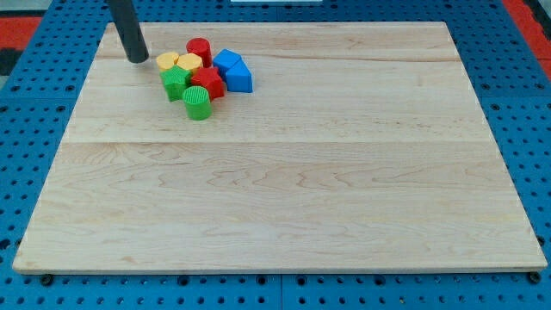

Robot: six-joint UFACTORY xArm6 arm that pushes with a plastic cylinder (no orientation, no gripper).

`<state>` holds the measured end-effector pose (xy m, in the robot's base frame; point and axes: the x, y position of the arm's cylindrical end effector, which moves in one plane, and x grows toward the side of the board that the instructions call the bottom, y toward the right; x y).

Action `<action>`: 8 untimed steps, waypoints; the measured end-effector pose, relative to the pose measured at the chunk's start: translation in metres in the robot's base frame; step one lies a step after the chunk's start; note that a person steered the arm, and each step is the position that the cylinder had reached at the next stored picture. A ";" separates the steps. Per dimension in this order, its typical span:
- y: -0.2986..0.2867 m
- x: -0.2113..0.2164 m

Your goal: Push the red circle into the blue cube

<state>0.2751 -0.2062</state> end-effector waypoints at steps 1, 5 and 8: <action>0.027 0.012; 0.000 0.002; 0.064 -0.025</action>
<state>0.2498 -0.1418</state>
